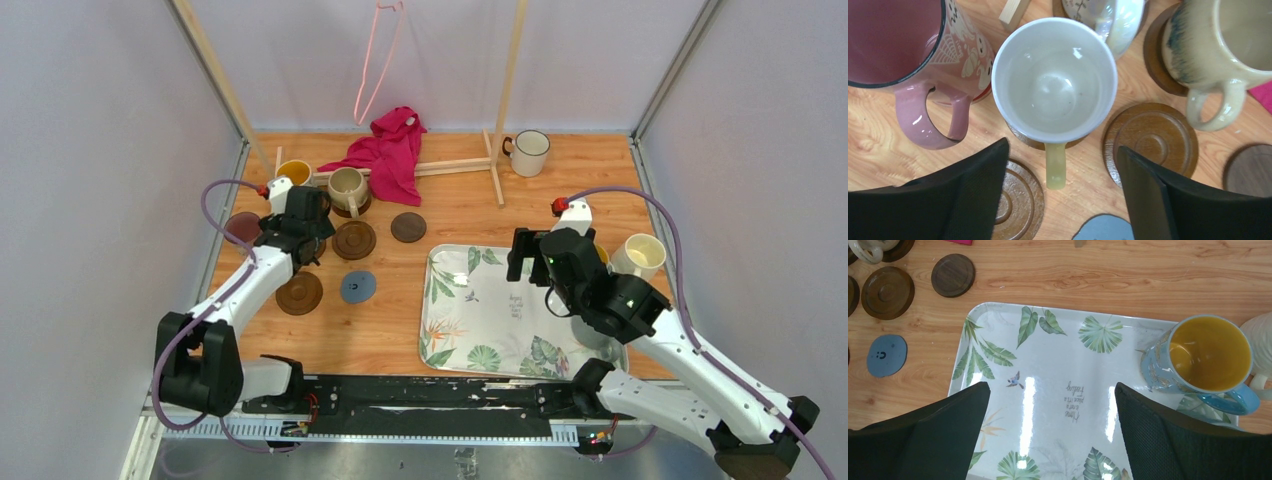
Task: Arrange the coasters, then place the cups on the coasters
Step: Place the cup on the coaster, then pick up the cup from the tray.
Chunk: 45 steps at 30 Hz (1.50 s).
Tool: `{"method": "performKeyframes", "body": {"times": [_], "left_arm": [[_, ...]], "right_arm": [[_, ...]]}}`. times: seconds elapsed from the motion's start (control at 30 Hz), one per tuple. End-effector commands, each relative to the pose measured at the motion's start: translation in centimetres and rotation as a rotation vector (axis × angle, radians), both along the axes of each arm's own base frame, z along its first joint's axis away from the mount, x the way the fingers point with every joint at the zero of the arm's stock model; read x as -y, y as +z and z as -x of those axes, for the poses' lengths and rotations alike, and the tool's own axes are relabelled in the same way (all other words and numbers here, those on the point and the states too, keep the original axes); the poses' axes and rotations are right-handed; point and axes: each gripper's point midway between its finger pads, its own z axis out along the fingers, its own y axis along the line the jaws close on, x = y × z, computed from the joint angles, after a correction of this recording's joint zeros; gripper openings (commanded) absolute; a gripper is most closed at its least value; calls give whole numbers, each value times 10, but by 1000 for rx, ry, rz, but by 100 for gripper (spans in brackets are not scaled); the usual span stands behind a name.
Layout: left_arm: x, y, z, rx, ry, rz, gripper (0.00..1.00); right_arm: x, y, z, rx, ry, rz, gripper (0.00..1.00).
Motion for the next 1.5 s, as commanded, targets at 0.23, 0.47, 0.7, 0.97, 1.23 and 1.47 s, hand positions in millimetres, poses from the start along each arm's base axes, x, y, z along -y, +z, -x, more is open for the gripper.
{"method": "performKeyframes", "body": {"times": [0.23,0.47,0.7,0.97,1.23,1.47], "left_arm": [[41,34,9,55,-241,89,100],[105,54,24,58,-495,60,100],[179,61,44,47,-769,86,100],[213,54,54,-18,-916,97,100],[223,47,61,-44,-973,112,100],[227,45,64,-57,-996,126,100]], "right_arm": [[-1,-12,-4,-35,-60,-16,100],[22,-42,-4,-69,-185,-18,100],[67,-49,-4,-45,-371,-71,100],[115,-55,-8,-69,-576,-153,100],[144,-69,-19,-86,-701,-294,100],[162,-72,-34,-50,-748,-410,100]]}}
